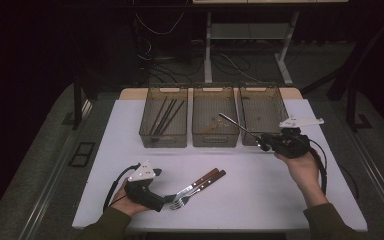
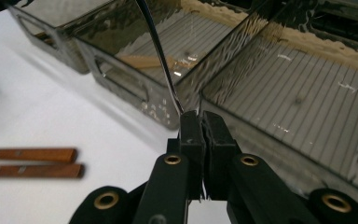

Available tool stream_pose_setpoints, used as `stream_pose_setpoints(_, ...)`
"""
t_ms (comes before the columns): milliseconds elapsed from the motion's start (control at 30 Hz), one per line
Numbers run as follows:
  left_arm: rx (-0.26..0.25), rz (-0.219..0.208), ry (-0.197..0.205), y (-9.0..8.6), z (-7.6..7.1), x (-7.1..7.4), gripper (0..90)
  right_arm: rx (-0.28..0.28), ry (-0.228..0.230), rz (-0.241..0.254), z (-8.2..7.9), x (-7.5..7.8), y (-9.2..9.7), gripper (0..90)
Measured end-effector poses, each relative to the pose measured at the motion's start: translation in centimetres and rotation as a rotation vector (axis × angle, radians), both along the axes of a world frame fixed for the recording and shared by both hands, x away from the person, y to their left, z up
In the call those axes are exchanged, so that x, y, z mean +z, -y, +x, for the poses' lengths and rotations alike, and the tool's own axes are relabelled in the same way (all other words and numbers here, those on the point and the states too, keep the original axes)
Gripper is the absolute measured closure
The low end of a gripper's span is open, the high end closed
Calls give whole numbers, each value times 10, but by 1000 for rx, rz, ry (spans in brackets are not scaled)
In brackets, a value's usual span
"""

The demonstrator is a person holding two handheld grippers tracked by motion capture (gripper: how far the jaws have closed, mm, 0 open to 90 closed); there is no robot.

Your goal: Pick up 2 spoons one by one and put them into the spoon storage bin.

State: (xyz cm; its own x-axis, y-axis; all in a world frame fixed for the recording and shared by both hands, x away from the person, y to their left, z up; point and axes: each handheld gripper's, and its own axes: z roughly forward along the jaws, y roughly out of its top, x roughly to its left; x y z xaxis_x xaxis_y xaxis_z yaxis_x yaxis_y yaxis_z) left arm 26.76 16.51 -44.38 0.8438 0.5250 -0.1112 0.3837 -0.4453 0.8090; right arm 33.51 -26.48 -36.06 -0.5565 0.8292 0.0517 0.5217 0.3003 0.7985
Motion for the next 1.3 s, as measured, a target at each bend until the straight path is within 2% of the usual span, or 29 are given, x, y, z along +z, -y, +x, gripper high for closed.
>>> stream_pose_setpoints(267, 1, 1, 1, 0, 0, 0, 0, -29, 8, 0, 29, 4, -31, 880)
stream_pose_setpoints(400, -3, 2, 1, 0, 0, 0, 0, -39, 6, -16, 44, 10, -46, 880)
stream_pose_setpoints(733, -3, -4, -4, 1, -1, 0, 0, -76, -59, -44, 84, 4, -72, 880)
stream_pose_setpoints(1000, -16, 2, -1, 2, 0, 0, 0, -115, -130, -100, 100, -8, -88, 871)
stream_pose_setpoints(1033, -15, 0, -1, 2, 0, 0, 0, -111, -129, -112, 101, -9, -89, 831)
stream_pose_setpoints(1067, -16, 0, -1, 2, -1, 0, 0, -117, -111, -114, 101, -9, -91, 763)
stream_pose_setpoints(1133, -17, 0, 0, 2, -1, 0, 0, -122, -81, -107, 101, -8, -92, 699)
stream_pose_setpoints(1300, -16, -1, -6, 2, -1, 0, 0, -108, -73, -72, 99, -5, -88, 555)
